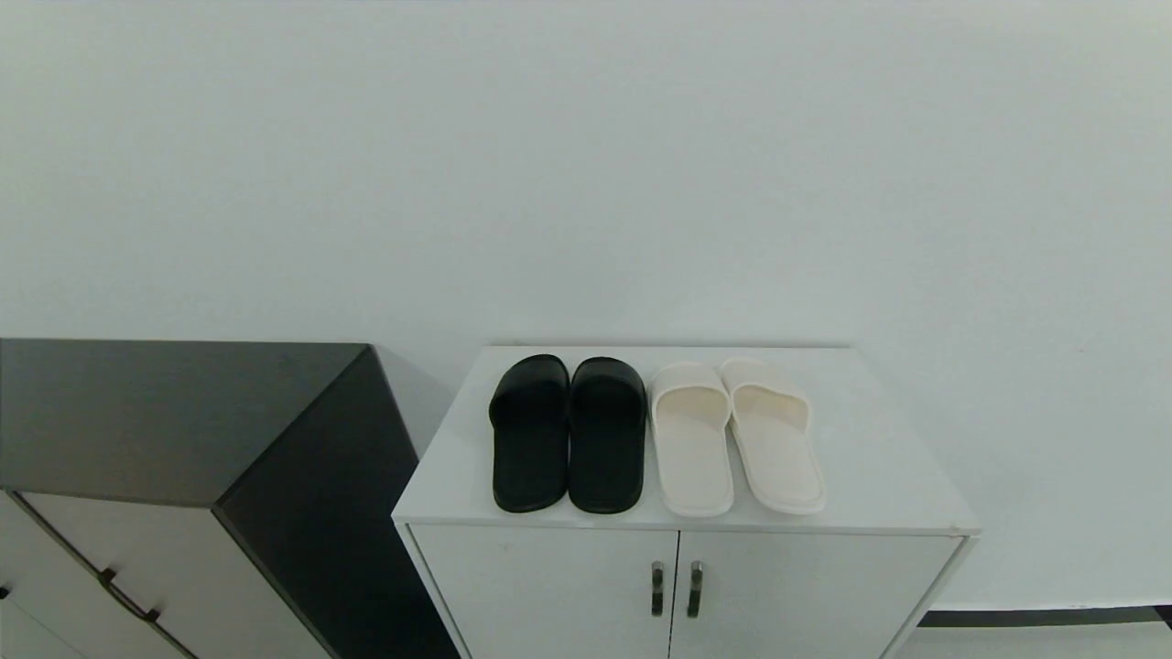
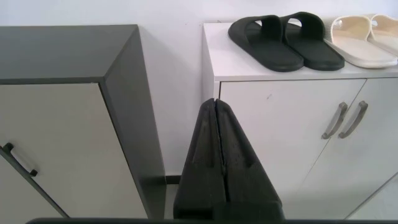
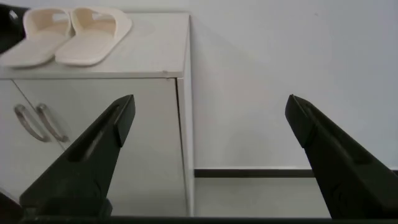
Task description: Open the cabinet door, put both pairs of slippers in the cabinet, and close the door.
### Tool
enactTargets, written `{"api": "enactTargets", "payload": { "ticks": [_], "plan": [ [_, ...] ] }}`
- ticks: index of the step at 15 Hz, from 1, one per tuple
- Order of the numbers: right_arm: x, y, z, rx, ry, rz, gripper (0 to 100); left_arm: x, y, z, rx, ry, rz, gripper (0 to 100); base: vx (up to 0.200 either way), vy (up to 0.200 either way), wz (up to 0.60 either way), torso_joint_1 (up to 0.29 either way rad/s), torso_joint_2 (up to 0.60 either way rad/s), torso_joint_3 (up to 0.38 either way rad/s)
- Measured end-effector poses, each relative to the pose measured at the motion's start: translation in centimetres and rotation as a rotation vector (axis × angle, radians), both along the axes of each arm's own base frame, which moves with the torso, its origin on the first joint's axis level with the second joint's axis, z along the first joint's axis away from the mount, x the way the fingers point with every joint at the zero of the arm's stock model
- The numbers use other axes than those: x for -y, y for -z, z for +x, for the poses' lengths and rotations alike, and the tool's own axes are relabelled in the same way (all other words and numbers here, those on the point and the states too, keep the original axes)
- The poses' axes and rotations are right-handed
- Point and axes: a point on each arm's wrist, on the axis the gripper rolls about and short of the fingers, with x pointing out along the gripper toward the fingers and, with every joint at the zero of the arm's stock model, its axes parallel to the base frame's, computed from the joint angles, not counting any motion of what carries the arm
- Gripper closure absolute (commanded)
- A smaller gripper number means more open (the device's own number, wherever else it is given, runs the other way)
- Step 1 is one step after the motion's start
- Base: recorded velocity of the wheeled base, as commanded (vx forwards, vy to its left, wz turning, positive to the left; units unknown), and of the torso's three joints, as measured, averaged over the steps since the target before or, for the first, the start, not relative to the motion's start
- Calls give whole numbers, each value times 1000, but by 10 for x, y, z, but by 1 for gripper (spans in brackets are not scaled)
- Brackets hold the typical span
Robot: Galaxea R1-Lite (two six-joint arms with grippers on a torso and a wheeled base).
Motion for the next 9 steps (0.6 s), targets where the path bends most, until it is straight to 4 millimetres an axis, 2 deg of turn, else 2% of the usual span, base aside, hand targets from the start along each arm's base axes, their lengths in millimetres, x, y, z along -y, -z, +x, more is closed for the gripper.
{"api": "enactTargets", "payload": {
  "ticks": [3, 5, 8, 9],
  "plan": [
    [0, -1, 0, 9, 4, -3, 0, 0, 0, 0, 0, 0, 0, 100, 0, 0, 0, 0, 0, 0],
    [0, -13, -3, 55, 10, 36, 0, 0, 0, 0, 0, 0, 1, 100, 0, 0, 0, 0, 0, 0],
    [-1, -73, -18, 127, -66, 111, 0, 0, 0, 0, 0, 0, 1, 100, 0, 0, 0, 0, 0, 0],
    [-2, -89, -16, 102, -116, 110, 0, 0, 0, 0, 0, 0, 1, 100, 0, 0, 0, 0, 0, 0]
  ]
}}
